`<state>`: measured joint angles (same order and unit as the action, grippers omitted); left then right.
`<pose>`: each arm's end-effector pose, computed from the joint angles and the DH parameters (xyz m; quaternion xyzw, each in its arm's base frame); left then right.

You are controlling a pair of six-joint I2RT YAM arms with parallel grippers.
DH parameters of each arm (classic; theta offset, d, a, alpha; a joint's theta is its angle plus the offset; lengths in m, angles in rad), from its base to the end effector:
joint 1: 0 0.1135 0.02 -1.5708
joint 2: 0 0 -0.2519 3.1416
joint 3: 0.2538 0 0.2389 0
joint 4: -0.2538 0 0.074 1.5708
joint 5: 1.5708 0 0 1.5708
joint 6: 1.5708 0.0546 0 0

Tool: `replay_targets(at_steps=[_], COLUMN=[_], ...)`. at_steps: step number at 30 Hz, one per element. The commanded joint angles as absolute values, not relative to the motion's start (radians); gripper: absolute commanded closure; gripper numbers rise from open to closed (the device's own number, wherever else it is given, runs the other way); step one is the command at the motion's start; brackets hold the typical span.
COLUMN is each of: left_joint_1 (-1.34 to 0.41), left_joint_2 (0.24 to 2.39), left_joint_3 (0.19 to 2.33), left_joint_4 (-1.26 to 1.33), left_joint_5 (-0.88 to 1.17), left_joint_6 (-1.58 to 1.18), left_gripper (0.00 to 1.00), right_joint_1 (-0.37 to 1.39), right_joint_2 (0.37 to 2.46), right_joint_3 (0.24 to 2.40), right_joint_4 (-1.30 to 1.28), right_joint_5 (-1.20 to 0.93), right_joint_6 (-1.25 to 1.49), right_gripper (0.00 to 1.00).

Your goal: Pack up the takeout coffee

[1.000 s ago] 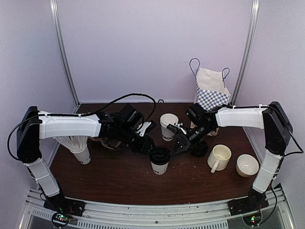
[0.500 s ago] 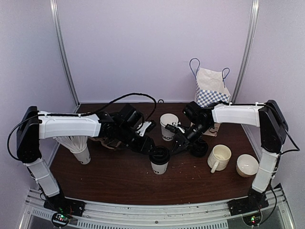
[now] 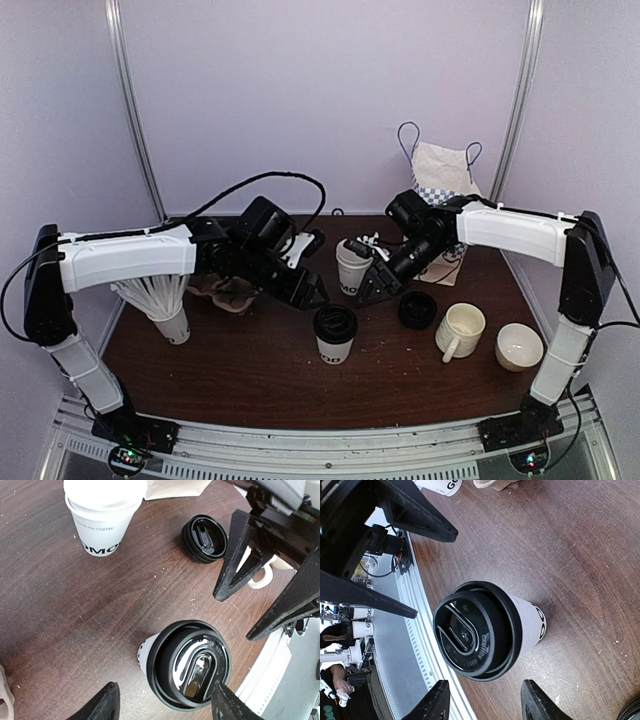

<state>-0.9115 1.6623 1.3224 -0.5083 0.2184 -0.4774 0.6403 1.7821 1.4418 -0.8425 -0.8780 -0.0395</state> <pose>0.2144 -0.2959 0.2483 0.2379 0.8998 -0.3032 0.2048 0.2572 0.2440 0.2384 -0.3734 0.8101 0.4500 0.0433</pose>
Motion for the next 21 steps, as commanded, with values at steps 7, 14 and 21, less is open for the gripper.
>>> replay_targets(at_steps=[7, 14, 21], left_joint_1=[-0.877, -0.858, -0.852], left_joint_2=[1.707, 1.775, 1.800], left_joint_3=[1.381, 1.432, 1.413], left_joint_4=[-0.485, -0.494, -0.472], left_joint_5=[0.311, 0.409, 0.462], left_joint_6=[-0.417, -0.388, -0.411], left_gripper=[0.28, 0.32, 0.41], right_joint_1=[0.690, 0.727, 0.716], right_joint_2=[1.733, 1.774, 1.846], right_joint_3=[1.357, 1.355, 1.457], right_joint_4=[-0.839, -0.840, -0.885], right_joint_5=[-0.863, -0.837, -0.801], right_joint_6=[-0.067, -0.081, -0.099], right_gripper=[0.28, 0.29, 0.50])
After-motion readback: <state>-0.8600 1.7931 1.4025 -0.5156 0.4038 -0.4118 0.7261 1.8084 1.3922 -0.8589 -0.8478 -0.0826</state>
